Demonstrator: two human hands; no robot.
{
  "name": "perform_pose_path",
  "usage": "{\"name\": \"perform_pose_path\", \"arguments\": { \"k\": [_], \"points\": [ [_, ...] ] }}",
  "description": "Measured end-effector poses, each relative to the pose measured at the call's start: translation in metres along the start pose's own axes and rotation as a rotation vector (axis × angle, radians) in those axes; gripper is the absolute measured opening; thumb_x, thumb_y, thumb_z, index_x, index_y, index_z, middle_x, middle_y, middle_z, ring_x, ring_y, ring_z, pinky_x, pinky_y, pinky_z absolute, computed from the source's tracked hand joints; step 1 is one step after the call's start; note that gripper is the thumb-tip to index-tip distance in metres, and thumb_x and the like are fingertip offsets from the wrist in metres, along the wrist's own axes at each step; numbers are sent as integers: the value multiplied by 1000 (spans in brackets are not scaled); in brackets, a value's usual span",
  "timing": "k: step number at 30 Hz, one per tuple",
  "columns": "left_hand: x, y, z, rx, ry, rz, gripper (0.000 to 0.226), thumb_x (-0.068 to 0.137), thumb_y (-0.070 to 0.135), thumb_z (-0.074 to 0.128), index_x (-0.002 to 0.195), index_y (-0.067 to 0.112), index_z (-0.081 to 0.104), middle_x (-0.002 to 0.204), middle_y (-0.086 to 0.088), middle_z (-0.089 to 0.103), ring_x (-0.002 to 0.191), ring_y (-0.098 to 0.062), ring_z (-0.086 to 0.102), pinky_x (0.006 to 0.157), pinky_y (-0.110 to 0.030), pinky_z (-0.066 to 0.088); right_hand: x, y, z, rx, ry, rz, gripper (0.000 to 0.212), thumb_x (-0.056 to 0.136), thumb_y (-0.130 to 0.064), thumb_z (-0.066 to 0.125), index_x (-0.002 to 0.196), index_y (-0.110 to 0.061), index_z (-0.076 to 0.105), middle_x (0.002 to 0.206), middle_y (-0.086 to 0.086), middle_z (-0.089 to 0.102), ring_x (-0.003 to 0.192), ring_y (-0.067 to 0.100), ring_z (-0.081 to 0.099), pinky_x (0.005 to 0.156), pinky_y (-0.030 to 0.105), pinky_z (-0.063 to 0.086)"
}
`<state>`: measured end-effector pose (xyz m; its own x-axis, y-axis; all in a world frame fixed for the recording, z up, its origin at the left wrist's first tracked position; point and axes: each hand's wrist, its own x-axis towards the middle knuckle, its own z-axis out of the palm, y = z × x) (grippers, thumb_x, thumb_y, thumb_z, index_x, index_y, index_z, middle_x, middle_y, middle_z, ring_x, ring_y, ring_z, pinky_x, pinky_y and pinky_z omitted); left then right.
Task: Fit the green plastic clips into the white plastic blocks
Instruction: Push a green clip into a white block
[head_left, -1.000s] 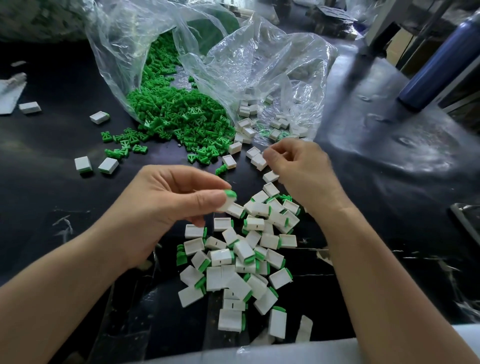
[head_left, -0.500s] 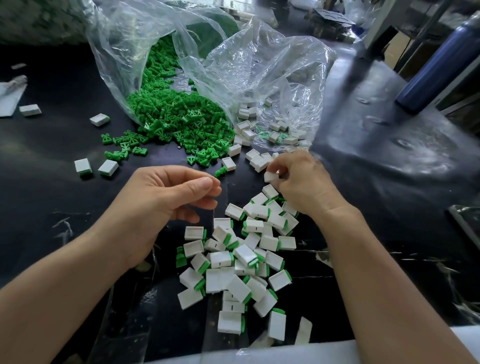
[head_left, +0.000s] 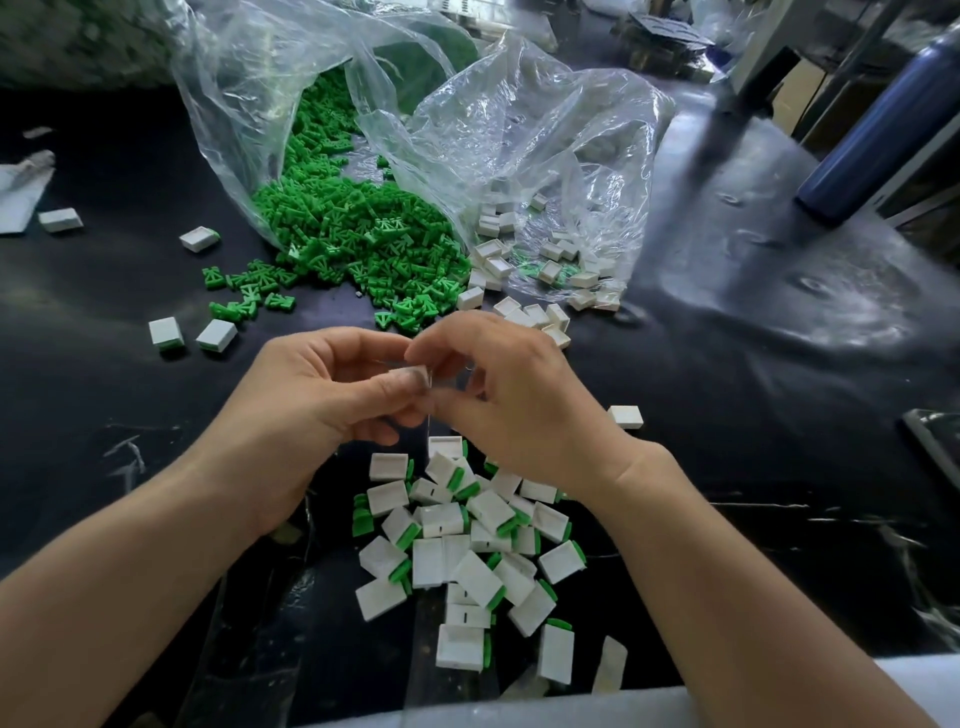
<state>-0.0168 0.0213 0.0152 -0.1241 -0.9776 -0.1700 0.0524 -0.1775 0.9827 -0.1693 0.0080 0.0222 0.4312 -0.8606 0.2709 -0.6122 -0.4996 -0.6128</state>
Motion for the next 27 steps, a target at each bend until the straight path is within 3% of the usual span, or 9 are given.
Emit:
{"name": "perform_pose_path", "arguments": {
  "k": [2, 7, 10, 14, 17, 21, 27],
  "points": [
    [1, 0, 0, -20, 35, 2, 26, 57, 16, 68, 82, 10, 70, 66, -6, 71, 55, -10, 65, 49, -16, 52, 2, 4, -1, -11, 28, 60, 19, 80, -14, 68, 98, -7, 65, 88, -6, 55, 81, 10, 53, 69, 10, 36],
    [1, 2, 2, -25, 89, -3, 26, 55, 17, 67, 80, 11, 69, 66, -2, 72, 56, -9, 67, 47, -15, 51, 6, 18, 5, -180, 143, 229, 20, 88, -16, 58, 107, -11, 65, 104, 3, 56, 102, 19, 49, 83, 19, 31],
    [0, 3, 4, -33, 88, -10, 26, 55, 16, 67, 80, 11, 69, 67, -2, 72, 56, -10, 67, 47, -15, 50, 8, 20, 11, -295, 49, 235, 37, 92, -19, 53, 129, -19, 52, 118, 5, 51, 115, 21, 40, 88, 21, 24],
    [0, 2, 3, -27, 76, -17, 24, 56, 15, 67, 80, 11, 69, 69, -3, 73, 57, -11, 68, 47, -16, 51, 11, 21, 15, -369, -69, 262, 46, 94, -24, 46, 139, -26, 38, 111, 5, 46, 113, 23, 38, 92, 31, 29],
    [0, 2, 4, -25, 72, -25, 24, 55, 15, 67, 79, 11, 69, 70, -4, 73, 57, -11, 67, 48, -16, 51, 11, 23, 13, -389, -89, 280, 37, 94, -22, 48, 131, -22, 46, 112, 6, 46, 113, 24, 38, 90, 30, 29],
    [-1, 2, 5, -22, 65, -32, 24, 55, 15, 67, 79, 11, 69, 70, -4, 73, 57, -11, 67, 47, -15, 50, 11, 23, 11, -393, -60, 274, 17, 92, -20, 51, 108, -18, 55, 96, 0, 36, 106, 23, 40, 75, 25, 23],
    [0, 1, 5, -39, 49, -31, 26, 54, 13, 68, 79, 9, 69, 71, -6, 73, 60, -12, 68, 50, -16, 52, 12, 25, 11, -389, -70, 248, 11, 91, -20, 53, 100, -14, 52, 94, -3, 34, 103, 21, 41, 76, 26, 25]
  ]
}}
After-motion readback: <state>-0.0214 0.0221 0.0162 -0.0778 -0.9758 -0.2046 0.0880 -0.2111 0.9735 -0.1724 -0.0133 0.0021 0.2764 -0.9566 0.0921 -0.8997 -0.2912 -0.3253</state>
